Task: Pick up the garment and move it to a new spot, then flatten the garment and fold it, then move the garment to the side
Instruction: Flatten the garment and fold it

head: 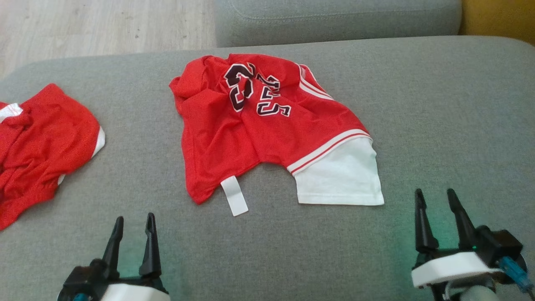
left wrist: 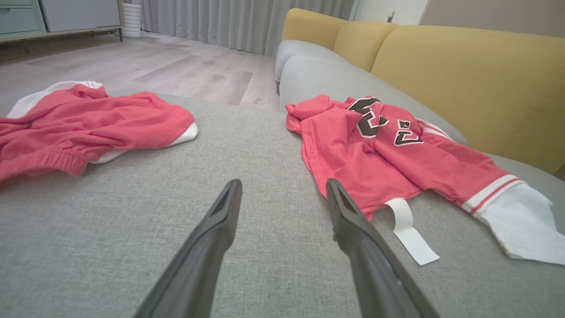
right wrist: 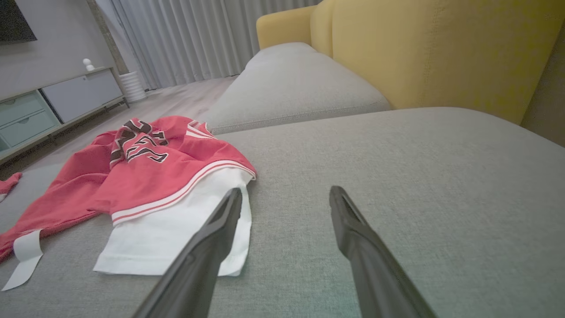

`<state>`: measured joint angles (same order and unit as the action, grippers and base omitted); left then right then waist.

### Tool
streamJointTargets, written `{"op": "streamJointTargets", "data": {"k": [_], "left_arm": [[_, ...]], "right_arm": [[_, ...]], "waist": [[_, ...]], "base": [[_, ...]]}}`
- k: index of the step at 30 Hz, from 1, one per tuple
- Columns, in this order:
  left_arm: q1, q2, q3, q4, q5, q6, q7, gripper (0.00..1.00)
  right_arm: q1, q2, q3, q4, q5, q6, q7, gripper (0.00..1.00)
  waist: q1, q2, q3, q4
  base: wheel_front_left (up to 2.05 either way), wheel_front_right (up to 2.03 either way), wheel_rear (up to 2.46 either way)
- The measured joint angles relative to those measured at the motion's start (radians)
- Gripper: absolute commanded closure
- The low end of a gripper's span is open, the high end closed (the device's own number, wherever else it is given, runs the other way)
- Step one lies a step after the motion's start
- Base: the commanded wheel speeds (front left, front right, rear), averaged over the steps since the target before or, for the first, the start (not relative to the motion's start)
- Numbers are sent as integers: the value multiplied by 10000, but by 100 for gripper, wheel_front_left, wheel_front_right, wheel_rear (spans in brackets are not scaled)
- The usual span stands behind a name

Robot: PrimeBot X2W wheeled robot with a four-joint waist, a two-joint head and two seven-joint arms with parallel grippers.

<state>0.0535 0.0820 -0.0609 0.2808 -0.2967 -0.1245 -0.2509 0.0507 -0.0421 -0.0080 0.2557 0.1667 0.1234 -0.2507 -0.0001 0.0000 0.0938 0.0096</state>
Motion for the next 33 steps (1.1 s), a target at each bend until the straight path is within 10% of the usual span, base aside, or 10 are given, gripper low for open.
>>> {"op": "streamJointTargets", "data": {"k": [6,17,33], "left_arm": [[-349,25,-500,600,259,-4,230,0],[-2754,253,-2046,1402,604,-79,2897,0],[-3135,539,-2299,1691,585,-79,3108,0]], "right_arm": [[-662,-2,493,-130,226,0,67,0],[-2194,-25,1327,161,-165,0,4307,0],[-2272,-31,1954,236,240,0,5170,0]], "waist": [[1,0,264,-72],[3,0,1152,-143],[1,0,1609,-315]], "base": [[0,0,0],[0,0,0],[0,0,0]]}}
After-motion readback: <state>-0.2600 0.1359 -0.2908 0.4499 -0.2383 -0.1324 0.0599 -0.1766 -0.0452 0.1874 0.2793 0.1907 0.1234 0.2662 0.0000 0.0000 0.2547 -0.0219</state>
